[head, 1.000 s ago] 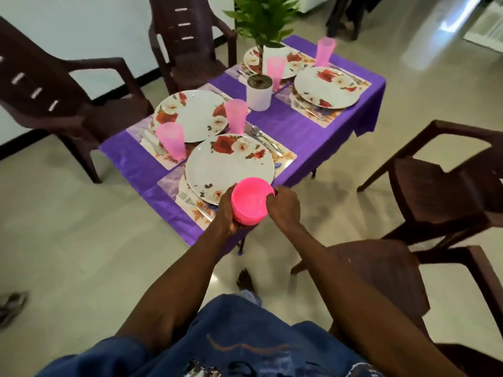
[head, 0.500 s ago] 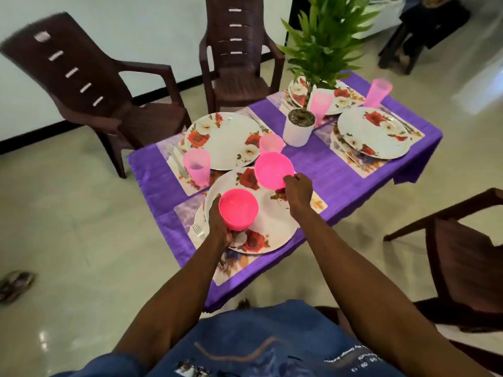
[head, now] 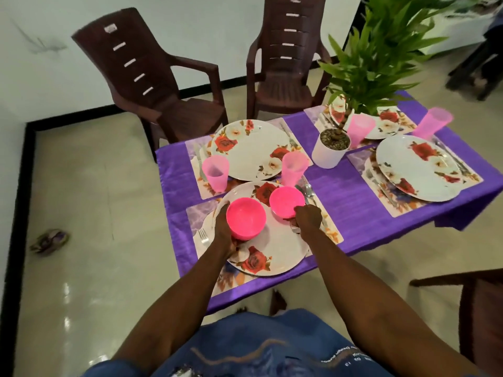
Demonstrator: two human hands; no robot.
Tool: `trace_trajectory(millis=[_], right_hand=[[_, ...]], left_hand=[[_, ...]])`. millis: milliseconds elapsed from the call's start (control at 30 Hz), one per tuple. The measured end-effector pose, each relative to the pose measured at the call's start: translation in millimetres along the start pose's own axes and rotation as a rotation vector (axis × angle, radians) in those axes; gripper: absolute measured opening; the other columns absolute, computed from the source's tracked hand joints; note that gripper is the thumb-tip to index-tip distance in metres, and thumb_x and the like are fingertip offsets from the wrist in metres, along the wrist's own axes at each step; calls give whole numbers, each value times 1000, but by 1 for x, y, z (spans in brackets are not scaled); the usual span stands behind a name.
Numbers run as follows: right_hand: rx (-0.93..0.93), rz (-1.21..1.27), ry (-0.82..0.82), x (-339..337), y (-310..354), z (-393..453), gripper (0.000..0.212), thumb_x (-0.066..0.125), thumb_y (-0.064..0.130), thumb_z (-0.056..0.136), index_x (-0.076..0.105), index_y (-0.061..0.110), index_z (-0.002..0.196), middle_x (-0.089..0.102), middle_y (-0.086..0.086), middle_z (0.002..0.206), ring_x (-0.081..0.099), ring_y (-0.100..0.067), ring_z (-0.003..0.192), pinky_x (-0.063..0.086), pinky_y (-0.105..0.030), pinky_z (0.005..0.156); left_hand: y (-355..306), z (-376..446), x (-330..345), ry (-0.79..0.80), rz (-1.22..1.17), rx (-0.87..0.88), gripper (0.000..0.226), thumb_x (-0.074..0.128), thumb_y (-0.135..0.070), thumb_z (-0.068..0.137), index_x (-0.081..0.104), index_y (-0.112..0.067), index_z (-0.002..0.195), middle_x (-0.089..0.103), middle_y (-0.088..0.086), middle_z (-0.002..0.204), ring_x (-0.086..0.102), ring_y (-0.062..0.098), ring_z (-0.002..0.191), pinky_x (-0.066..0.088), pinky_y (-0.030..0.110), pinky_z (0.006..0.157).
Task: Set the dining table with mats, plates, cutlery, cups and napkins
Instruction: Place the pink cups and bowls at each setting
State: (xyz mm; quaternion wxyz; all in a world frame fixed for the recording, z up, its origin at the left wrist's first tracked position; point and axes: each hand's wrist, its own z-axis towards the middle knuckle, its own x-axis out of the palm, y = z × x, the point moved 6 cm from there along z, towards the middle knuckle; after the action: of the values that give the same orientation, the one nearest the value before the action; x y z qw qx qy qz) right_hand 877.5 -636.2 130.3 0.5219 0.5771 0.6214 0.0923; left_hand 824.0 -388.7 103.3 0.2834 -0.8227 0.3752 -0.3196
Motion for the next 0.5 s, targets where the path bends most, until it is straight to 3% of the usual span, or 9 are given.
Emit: trace_trajectory(millis=[67,133,200,267,500], right_hand=[[13,10,37,3,-2,9,27,60,11,81,69,-6,100,71,-19,92,69,-33,82,46,-28,53],[23,31,59,5,-5,15,32,60,10,77,68,-4,104,70,-18,95,68,-34,80,53,-31,49],[13,8,62,6,-7,18,37,58,12,74,67,-2,107,70,-17,96,68,-35,82,59,-39,57],[-7,-39,75,7,-8,20,38,56,14,75,66,0,109,70,-16,96,67,-35,84,57,-37,60],[-96,-90,109,0,-4,19,39,58,27,84,64,3,113,69,-14,103,65,-32,91,54,-37,73]], left_hand=[[3,-2,8,4,-1,-5,65,70,-66,70,65,-27,123,70,5,118,62,31,113,48,62,96],[2,-7,14,-9,-14,20,60,69,-61,76,63,-26,125,68,6,120,61,31,114,49,60,95],[6,-9,16,-20,-69,-11,51,66,-53,86,61,-24,128,67,8,123,60,32,115,49,61,93],[12,-10,18,-36,-117,-31,51,64,-51,88,60,-22,130,65,10,126,59,34,117,51,59,91],[40,4,10,-94,-191,-111,80,81,-63,61,61,-29,130,60,12,134,56,40,121,43,71,92]])
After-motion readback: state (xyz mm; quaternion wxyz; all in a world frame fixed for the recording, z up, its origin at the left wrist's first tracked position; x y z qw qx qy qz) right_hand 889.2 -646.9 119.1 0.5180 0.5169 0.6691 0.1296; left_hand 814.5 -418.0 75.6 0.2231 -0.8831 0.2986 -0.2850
